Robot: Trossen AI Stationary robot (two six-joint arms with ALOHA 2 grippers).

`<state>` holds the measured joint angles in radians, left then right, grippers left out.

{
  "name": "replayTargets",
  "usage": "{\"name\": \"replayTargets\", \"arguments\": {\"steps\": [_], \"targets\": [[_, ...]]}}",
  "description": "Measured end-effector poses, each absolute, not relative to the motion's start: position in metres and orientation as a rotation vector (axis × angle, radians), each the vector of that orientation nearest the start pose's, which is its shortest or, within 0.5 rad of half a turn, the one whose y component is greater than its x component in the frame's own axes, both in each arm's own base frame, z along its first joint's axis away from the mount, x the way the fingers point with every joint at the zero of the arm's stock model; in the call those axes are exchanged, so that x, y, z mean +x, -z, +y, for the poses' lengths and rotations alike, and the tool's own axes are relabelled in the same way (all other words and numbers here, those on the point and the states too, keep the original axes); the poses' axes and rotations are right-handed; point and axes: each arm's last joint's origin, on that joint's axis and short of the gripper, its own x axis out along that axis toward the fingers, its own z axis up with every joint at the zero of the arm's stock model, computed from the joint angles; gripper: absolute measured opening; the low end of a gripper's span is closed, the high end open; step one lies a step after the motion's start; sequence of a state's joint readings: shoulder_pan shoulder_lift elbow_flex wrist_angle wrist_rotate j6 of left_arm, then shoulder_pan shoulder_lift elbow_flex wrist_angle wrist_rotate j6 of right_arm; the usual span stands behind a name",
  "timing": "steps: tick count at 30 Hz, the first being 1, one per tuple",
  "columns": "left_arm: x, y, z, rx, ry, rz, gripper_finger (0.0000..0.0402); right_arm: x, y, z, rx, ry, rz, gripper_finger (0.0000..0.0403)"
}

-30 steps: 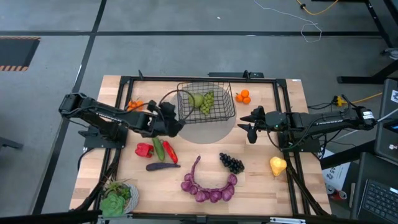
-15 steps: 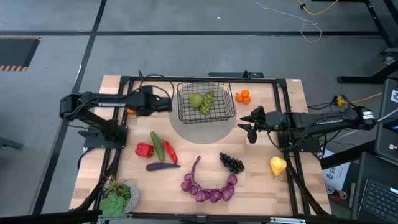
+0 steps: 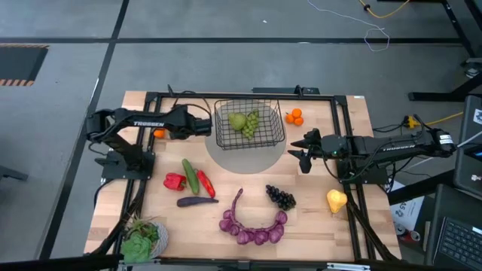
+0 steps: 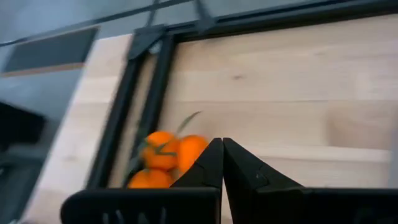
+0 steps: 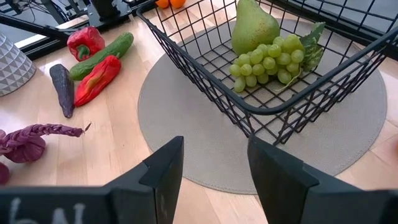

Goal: Build produce basket
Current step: Put the left tangerine into the black wire basket

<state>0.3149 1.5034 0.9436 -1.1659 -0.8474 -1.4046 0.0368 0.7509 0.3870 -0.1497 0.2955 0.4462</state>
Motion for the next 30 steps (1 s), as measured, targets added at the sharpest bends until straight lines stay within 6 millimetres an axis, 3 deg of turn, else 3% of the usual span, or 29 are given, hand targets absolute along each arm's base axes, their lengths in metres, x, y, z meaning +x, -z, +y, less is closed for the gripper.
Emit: {"name": "replayTargets", "arguments": {"steps": [8,23,30], "targets": [[0.205,-0.191,0.091,-0.408,-1.904,0.826,0.0004,0.161,-0.206,-0.003,0.365,0.365,0.439,0.0181],[0.206,-0.157,0.115,-0.330,-2.021,0.961,0.0002,0.160,-0.205,-0.003,0.363,0.365,0.442,0.0181],[0.204,-0.163,0.099,-0.263,-2.033,1.012,0.0008,0.160,-0.205,-0.002,0.364,0.365,0.442,0.0181]]}}
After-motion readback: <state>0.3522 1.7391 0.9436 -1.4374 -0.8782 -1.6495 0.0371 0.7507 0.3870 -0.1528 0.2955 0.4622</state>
